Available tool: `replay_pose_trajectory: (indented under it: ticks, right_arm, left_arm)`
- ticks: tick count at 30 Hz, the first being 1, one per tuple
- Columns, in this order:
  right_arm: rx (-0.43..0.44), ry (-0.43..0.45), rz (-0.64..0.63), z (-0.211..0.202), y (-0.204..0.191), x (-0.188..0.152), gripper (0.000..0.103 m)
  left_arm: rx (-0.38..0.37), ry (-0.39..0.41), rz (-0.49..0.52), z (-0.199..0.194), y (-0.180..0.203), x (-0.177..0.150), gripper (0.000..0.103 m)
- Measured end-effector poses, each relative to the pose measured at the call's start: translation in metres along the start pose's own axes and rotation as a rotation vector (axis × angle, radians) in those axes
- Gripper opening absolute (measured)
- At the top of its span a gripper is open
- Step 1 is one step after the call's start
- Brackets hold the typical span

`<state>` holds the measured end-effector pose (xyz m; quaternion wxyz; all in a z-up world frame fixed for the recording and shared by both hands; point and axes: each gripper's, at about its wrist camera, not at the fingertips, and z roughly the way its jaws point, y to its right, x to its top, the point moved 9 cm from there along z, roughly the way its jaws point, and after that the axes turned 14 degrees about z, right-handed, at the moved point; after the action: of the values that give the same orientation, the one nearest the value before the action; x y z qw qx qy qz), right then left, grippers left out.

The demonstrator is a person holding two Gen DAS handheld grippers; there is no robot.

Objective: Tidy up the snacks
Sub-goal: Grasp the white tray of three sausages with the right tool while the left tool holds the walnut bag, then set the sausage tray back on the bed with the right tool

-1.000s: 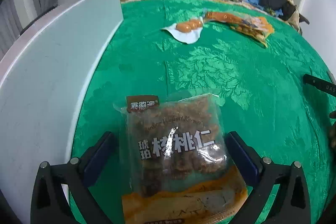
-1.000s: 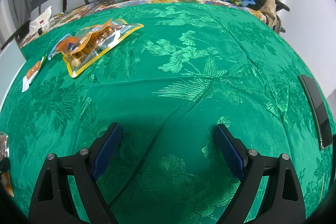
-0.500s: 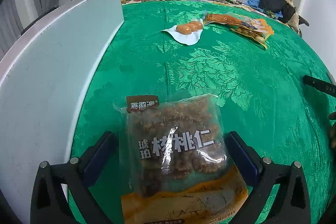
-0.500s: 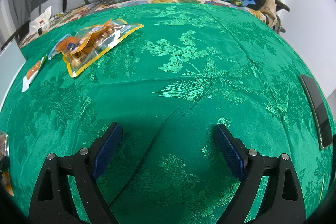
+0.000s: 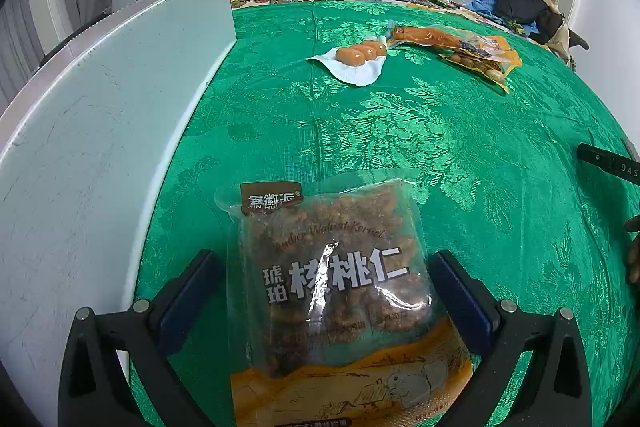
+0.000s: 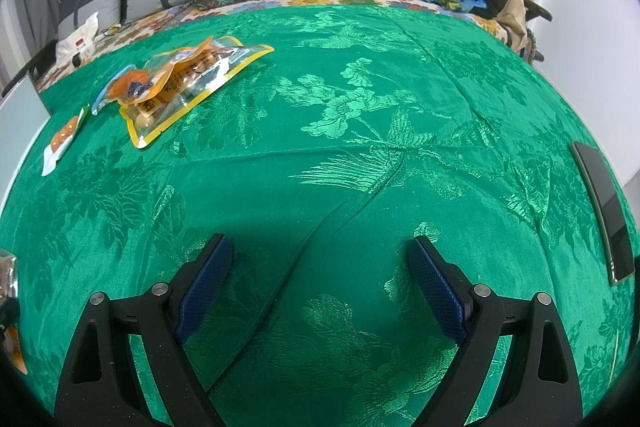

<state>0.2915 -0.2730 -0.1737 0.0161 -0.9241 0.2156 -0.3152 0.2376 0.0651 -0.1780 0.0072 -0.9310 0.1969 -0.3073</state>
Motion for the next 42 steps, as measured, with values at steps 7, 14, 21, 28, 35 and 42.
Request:
replay_pose_trajectory:
  ticks: [7,14,21,28,35,42]
  right_arm:
    - [-0.007,-0.033,-0.02,-0.003,-0.006,-0.004,0.091]
    - [0.379,-0.13,-0.184,-0.034,-0.159,0.0,0.09]
    - [0.428,-0.33,-0.172,0.044,-0.284,0.024,0.088]
    - [0.374,-0.326,-0.169,0.07,-0.321,0.03,0.032]
    - [0.444,-0.404,-0.348,0.043,-0.297,0.006,0.03]
    - [0.458,-0.542,-0.621,-0.004,-0.197,-0.028,0.029]
  left_arm:
    - [-0.001,0.0,0.0,-0.001,-0.001,0.0,0.103]
    - [0.001,0.0,0.0,0.001,0.001,0.002,0.103]
    - [0.001,-0.001,0.0,0.0,0.001,0.001,0.103]
    - [0.001,-0.001,0.0,0.0,0.0,0.001,0.103]
    - [0.001,-0.001,0.001,0.0,0.0,0.001,0.103]
    - [0.001,-0.001,0.001,0.0,0.0,0.0,0.103]
